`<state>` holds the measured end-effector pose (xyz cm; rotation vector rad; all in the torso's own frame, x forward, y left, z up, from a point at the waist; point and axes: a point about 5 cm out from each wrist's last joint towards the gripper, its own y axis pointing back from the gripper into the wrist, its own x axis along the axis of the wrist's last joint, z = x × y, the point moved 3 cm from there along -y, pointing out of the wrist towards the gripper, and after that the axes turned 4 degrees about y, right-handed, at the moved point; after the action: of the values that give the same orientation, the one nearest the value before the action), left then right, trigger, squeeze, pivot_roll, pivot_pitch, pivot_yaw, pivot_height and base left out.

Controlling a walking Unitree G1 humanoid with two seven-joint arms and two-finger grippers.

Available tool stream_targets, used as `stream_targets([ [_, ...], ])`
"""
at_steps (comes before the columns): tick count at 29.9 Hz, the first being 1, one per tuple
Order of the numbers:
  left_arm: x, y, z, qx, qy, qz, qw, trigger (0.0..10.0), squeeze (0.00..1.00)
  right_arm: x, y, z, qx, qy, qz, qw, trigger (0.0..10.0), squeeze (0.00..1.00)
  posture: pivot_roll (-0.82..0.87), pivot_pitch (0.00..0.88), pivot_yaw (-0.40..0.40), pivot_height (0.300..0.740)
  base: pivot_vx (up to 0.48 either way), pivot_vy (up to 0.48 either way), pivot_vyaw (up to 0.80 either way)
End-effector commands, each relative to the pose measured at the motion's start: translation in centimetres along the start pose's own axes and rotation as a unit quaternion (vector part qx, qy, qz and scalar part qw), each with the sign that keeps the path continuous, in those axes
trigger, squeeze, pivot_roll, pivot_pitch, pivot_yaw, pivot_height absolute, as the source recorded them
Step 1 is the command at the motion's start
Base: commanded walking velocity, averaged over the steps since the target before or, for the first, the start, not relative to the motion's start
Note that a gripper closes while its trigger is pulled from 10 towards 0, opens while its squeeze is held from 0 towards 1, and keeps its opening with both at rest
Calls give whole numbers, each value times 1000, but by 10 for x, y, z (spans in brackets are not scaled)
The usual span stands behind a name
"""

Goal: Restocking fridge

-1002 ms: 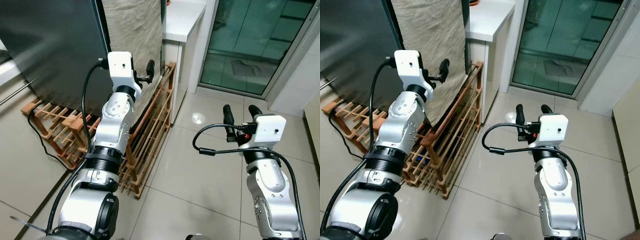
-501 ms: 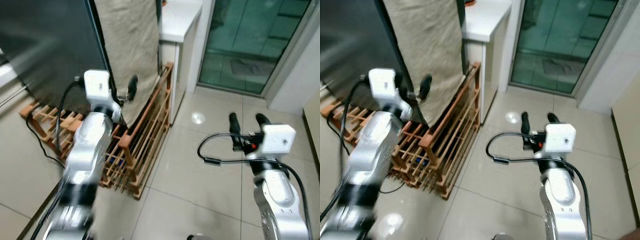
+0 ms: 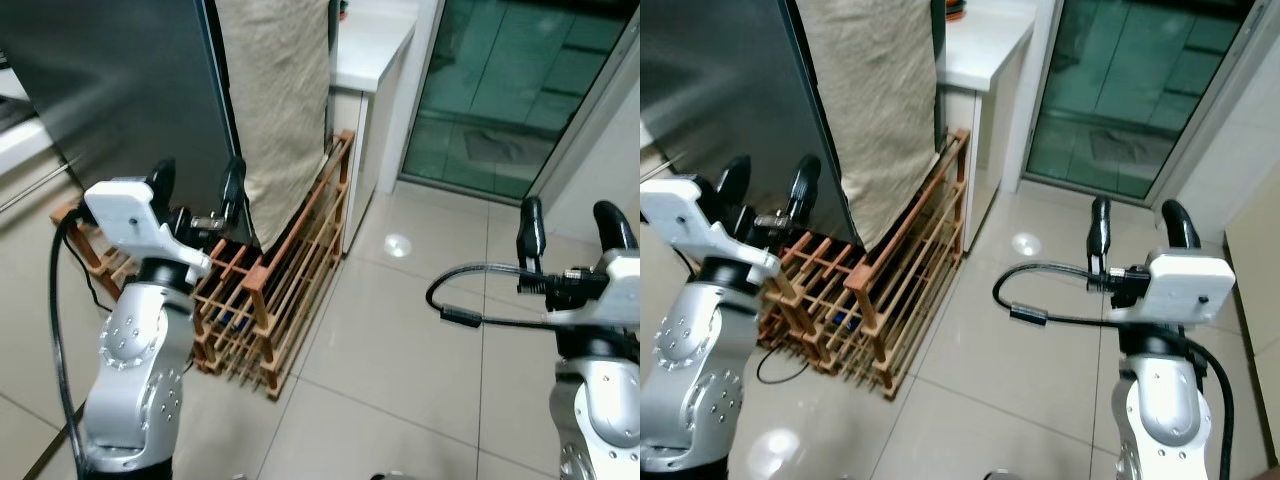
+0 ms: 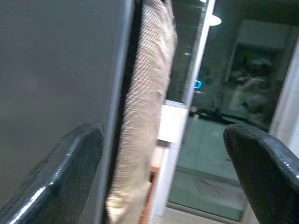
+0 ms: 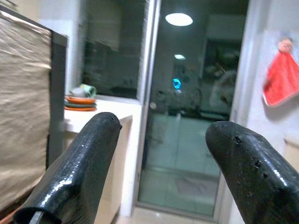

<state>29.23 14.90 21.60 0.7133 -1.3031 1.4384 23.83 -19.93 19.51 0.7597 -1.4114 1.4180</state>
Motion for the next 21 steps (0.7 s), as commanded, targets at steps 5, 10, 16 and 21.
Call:
stream_targets([
  [5, -8, -6, 11, -24, -26, -14, 999, 10000, 0, -10, -6, 0, -9, 4, -7, 1000, 10000, 0, -109, 0, 28, 740, 0, 0, 0],
  [10, -1, -10, 15, -27, -7, 6, 1000, 10000, 0, -10, -14, -3, 8, 22, 4, 1000, 10000, 0, -114, 0, 29, 740, 378, 0, 0],
  [16, 15, -14, 7, 10, 20, 44, 999, 10000, 0, 14, -22, -9, 31, 43, 65, 996, 10000, 0, -115, 0, 23, 740, 428, 133, 0],
  [21, 19, -17, 12, -2, 16, 56, 998, 10000, 0, 29, -25, -16, 49, 53, 101, 992, 10000, 0, -121, 0, 11, 740, 389, 281, 0],
])
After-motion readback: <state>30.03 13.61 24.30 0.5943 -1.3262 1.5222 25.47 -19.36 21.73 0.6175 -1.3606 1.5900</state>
